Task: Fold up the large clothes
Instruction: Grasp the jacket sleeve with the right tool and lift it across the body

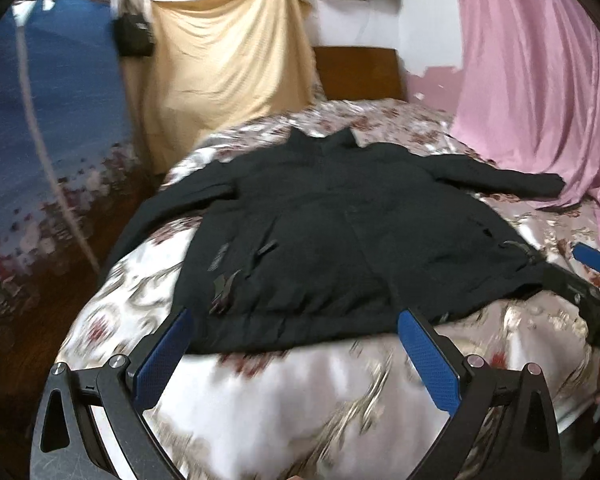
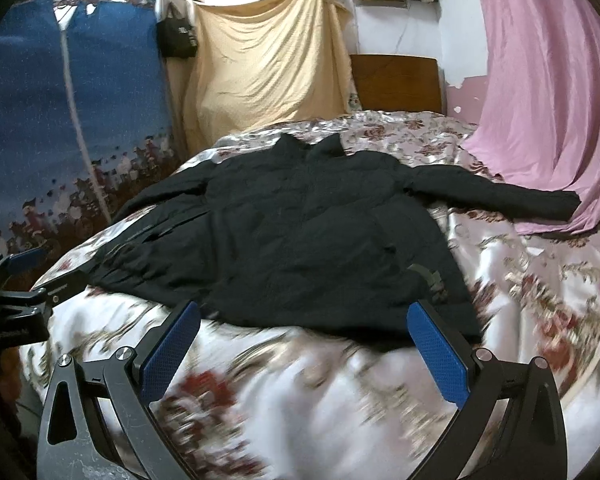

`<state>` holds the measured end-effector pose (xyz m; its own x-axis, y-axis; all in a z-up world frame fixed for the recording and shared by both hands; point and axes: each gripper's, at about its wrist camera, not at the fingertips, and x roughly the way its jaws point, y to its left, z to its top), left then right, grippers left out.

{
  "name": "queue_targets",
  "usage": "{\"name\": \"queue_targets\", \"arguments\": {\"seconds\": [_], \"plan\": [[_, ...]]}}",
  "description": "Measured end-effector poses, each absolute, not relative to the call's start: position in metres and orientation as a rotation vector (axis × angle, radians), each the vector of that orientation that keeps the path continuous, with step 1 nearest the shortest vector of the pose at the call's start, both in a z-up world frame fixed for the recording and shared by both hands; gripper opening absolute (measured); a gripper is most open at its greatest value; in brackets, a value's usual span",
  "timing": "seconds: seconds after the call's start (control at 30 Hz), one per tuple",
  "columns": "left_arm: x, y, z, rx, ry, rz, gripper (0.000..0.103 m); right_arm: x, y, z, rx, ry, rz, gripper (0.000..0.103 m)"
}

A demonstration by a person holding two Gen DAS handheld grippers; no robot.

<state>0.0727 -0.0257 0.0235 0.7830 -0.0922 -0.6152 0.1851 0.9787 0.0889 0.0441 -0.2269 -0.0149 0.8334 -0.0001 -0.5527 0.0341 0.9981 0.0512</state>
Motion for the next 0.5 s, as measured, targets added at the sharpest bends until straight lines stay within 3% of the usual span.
{"name": "queue_targets", "arguments": {"seconds": [0.27,0.5], "plan": [[0.169,-0.083,0.053,0.145,0.689,-0.245,0.103,0.099,-0.341,0.021,0.172,0.601,-0.167,0.102],[0.267,-0.158,0.044,0.180,0.683,-0.306,0.103,0.175,-0.482,0.024,0.307,0.604,-0.338,0.102]]}}
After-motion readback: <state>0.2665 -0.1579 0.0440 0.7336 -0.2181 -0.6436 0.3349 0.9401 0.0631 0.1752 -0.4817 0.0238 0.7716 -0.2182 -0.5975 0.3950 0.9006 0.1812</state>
